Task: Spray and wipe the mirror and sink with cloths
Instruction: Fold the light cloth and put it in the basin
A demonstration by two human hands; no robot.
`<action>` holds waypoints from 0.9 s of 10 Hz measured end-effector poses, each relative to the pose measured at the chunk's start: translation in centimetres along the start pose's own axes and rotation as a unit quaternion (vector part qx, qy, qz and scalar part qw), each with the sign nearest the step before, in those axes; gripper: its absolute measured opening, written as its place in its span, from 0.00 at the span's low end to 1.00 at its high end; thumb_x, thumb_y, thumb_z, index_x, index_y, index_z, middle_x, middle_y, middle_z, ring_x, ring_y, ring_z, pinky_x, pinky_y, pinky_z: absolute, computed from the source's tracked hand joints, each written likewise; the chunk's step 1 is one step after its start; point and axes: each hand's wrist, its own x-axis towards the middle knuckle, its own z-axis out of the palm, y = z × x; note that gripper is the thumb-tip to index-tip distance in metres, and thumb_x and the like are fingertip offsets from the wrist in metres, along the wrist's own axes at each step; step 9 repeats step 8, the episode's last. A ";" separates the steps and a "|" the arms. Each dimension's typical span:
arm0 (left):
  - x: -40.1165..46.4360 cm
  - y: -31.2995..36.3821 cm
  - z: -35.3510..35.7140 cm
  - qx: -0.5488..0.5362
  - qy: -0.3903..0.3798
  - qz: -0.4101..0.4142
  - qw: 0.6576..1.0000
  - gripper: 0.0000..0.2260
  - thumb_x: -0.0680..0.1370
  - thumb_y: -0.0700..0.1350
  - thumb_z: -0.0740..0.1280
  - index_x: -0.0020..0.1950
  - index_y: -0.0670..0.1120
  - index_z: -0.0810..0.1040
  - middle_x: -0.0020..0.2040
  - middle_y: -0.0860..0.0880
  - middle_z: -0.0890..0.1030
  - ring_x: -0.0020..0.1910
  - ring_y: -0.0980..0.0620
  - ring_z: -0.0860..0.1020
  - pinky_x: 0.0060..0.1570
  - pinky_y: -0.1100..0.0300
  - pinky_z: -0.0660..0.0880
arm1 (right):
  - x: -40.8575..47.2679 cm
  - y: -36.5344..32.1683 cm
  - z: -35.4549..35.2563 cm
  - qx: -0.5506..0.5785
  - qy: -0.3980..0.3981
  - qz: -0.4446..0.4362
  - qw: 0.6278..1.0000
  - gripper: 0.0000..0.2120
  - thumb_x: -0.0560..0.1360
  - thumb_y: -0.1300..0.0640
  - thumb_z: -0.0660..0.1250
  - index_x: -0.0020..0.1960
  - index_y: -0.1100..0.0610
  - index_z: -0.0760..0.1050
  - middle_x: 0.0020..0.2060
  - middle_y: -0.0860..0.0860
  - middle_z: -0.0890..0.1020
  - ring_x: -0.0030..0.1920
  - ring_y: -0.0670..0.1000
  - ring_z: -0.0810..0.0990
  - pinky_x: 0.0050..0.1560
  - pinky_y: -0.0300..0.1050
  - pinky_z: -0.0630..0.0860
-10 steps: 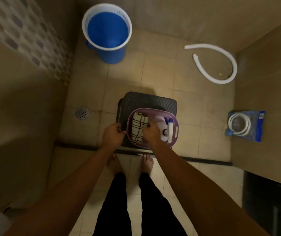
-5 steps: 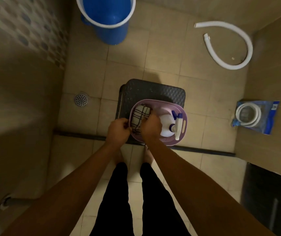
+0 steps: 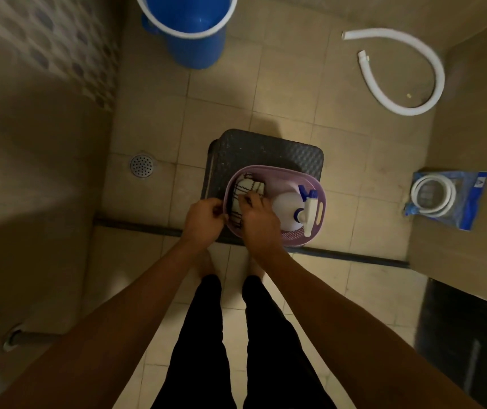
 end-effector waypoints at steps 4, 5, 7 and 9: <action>-0.6 0.1 0.4 0.022 0.007 0.031 0.999 0.05 0.76 0.36 0.67 0.50 0.40 0.81 0.45 0.42 0.84 0.43 0.47 0.80 0.45 0.54 0.78 | 1.5 -0.4 -0.3 -0.028 -0.038 -0.035 0.998 0.30 0.77 0.51 0.67 0.74 0.60 0.63 0.73 0.59 0.61 0.72 0.62 0.62 0.70 0.55 0.67; -1.5 0.6 -0.1 0.036 0.012 0.036 0.999 0.06 0.78 0.37 0.66 0.53 0.39 0.80 0.48 0.40 0.83 0.46 0.43 0.81 0.50 0.47 0.79 | 0.8 -0.1 -1.1 -0.018 -0.031 -0.045 0.998 0.32 0.76 0.51 0.69 0.74 0.60 0.62 0.72 0.59 0.64 0.71 0.60 0.65 0.69 0.53 0.69; -5.7 1.9 -2.2 0.165 0.058 0.047 0.984 0.27 0.82 0.47 0.63 0.78 0.39 0.60 0.76 0.39 0.65 0.75 0.41 0.65 0.72 0.51 0.61 | -2.7 0.7 -4.1 -0.042 -0.004 -0.077 0.996 0.35 0.78 0.51 0.65 0.78 0.64 0.54 0.77 0.60 0.58 0.77 0.59 0.55 0.76 0.52 0.56; -8.0 1.9 -2.4 0.262 0.106 0.068 0.957 0.33 0.83 0.54 0.56 0.81 0.40 0.47 0.81 0.41 0.50 0.80 0.43 0.49 0.78 0.47 0.48 | -4.9 0.8 -6.3 -0.017 0.009 -0.092 0.996 0.33 0.82 0.47 0.55 0.79 0.63 0.46 0.79 0.59 0.49 0.79 0.57 0.45 0.77 0.51 0.43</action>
